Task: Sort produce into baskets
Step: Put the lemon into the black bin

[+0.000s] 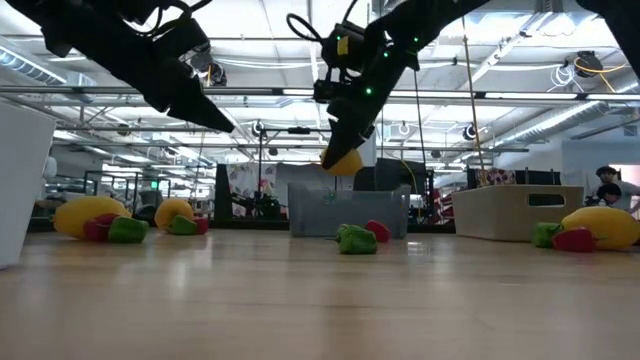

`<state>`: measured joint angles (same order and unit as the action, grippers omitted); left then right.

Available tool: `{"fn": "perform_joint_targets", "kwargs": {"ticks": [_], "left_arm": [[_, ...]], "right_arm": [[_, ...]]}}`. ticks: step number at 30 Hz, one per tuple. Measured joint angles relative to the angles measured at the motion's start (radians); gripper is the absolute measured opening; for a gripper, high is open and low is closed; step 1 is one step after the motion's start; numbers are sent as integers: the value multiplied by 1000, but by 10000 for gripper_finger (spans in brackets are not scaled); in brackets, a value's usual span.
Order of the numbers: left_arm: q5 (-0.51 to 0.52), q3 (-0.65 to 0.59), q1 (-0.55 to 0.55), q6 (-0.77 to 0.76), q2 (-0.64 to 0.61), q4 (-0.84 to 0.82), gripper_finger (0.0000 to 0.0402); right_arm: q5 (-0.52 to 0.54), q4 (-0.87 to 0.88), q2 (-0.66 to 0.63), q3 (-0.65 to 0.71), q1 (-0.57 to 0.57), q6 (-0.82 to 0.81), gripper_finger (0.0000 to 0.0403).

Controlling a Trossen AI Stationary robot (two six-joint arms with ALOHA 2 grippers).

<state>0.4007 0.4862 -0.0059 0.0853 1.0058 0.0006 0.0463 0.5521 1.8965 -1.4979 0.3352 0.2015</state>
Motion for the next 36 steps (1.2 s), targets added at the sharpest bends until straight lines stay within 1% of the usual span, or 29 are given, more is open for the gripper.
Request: {"fn": "perform_joint_targets", "kwargs": {"ticks": [5, 13, 19, 23, 27, 31, 36], "left_arm": [[0, 0, 0, 0, 0, -2, 290], [1, 0, 0, -1, 0, -2, 290], [1, 0, 0, -1, 0, -2, 290], [1, 0, 0, -1, 0, -2, 290], [1, 0, 0, -1, 0, -2, 290], [1, 0, 0, -1, 0, -1, 290], [1, 0, 0, -1, 0, 5, 290]], "right_arm": [[-23, -2, 0, 0, 27, -36, 234], [-22, -2, 0, 0, 33, -22, 273], [-22, 60, -43, 0, 28, -22, 283], [-28, 203, -103, 0, 16, -70, 281], [-80, 399, -151, 0, 4, -144, 281], [-82, 571, -167, 0, -16, -228, 281], [-81, 710, -168, 1, -61, -309, 281]]}}
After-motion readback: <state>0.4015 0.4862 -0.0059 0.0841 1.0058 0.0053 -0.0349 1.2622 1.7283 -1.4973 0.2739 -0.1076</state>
